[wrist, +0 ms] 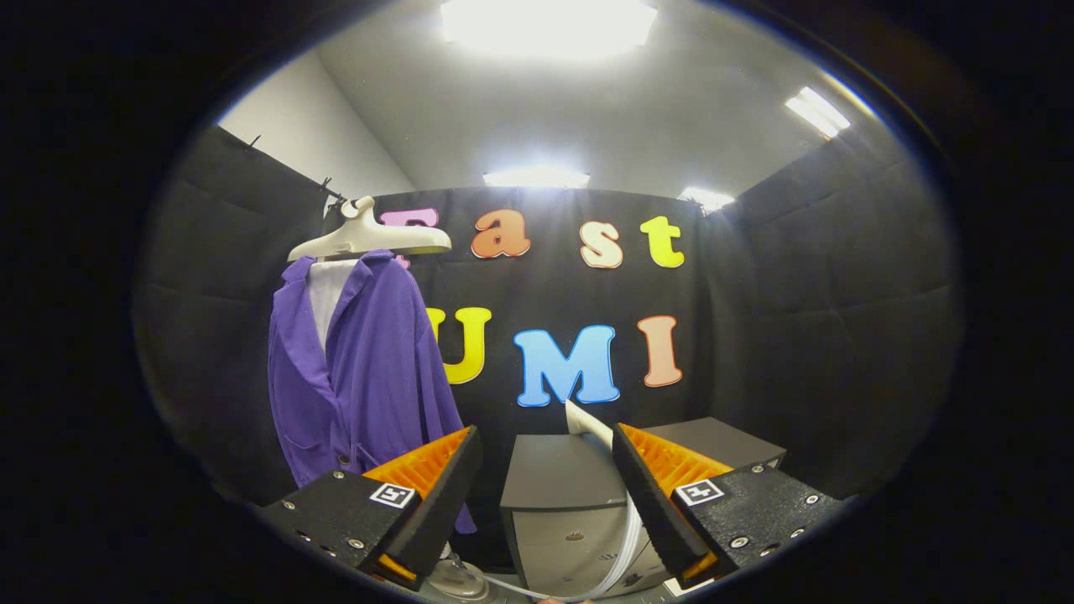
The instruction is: Iron the clothes twice with a garment steamer, once on the left side and once on the right side.
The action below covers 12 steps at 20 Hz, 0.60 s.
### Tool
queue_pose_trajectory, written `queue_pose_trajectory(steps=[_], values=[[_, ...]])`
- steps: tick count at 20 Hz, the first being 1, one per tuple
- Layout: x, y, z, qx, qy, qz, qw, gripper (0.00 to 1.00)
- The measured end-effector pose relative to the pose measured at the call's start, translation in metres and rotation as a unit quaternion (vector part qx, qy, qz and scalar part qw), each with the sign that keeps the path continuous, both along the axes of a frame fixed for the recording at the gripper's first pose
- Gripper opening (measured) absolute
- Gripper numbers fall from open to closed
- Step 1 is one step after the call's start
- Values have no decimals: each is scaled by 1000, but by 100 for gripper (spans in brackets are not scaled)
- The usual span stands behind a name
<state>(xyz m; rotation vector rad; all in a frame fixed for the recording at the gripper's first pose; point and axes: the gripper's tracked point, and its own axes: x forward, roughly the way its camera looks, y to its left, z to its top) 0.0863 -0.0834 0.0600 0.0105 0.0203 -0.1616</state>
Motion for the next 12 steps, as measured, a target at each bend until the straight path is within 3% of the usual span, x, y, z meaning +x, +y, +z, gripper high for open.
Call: queue_pose_trajectory(steps=[4, 8, 12], values=[[37, -36, 11, 3, -17, -15, 1000, 96], [92, -73, 5, 37, -25, 2, 999, 96], [156, -105, -31, 69, 8, 21, 997, 95]])
